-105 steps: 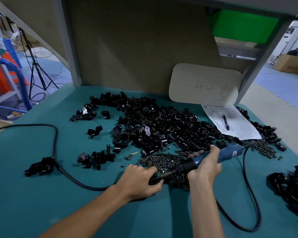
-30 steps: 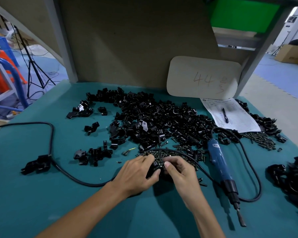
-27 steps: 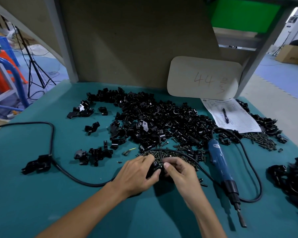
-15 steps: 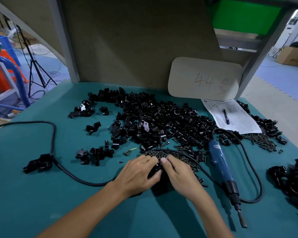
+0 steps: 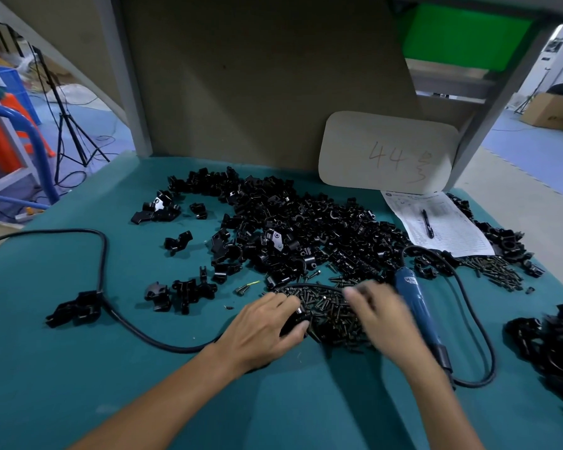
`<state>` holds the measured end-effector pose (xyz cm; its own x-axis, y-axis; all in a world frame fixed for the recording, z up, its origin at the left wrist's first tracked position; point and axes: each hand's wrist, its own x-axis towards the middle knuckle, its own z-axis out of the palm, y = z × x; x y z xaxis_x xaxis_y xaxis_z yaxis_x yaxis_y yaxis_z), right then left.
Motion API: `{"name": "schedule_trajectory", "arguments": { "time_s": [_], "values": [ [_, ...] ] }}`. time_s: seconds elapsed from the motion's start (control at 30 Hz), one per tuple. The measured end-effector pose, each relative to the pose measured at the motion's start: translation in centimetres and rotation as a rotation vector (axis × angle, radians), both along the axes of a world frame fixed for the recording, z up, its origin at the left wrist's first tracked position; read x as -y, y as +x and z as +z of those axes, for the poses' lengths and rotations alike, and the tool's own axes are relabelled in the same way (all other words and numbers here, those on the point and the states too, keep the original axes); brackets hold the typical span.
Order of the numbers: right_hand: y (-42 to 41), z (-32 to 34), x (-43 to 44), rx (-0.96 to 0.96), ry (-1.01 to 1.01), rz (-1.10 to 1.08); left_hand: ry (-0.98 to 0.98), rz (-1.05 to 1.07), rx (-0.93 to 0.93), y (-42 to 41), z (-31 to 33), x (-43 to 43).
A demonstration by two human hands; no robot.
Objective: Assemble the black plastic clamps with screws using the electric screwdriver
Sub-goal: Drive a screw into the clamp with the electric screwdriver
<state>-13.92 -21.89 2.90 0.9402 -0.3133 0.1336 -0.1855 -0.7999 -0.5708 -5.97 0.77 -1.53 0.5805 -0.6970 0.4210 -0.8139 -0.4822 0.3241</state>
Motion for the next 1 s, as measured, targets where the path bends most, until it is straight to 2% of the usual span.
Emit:
{"name": "schedule_trajectory", "arguments": {
  "time_s": [0.07,0.1,0.17,0.27,0.33,0.5,0.53,0.6,0.7,1.0],
  "values": [
    [-1.1,-0.2,3.2,-0.044,-0.273,-0.316,0.0,0.007,-0.006,0.0,0.0,0.1],
    [-1.6,-0.2,4.6,-0.155,-0.302,-0.405,-0.001,0.01,-0.01,0.0,0.0,0.1],
    [-2.2,-0.2,6.2,-0.332,-0.203,-0.44,-0.012,0.018,-0.013,0.1,-0.1,0.2],
    [-3.0,0.3,7.3,-0.312,0.03,-0.396,-0.028,0.027,-0.004,0.0,-0.2,0.1],
    [-3.6,1.5,7.3,-0.122,0.349,-0.364,-0.03,0.031,0.015,0.1,-0.2,0.0],
    [-3.1,4.5,5.1,0.431,1.392,-0.381,-0.007,0.054,0.028,0.1,-0.2,0.0],
    [-2.5,4.7,4.5,0.522,1.544,-0.384,-0.005,0.052,0.019,0.1,-0.2,0.0],
    [-0.9,4.9,2.8,0.635,1.726,-0.4,-0.006,0.043,-0.003,0.1,-0.2,-0.1],
    [1.3,4.4,0.8,0.737,1.82,-0.504,-0.004,0.041,-0.017,0.1,-0.2,-0.1],
    [3.9,2.9,-0.8,0.788,1.724,-0.54,0.029,0.065,0.024,0.2,0.1,-0.1]
  ]
}}
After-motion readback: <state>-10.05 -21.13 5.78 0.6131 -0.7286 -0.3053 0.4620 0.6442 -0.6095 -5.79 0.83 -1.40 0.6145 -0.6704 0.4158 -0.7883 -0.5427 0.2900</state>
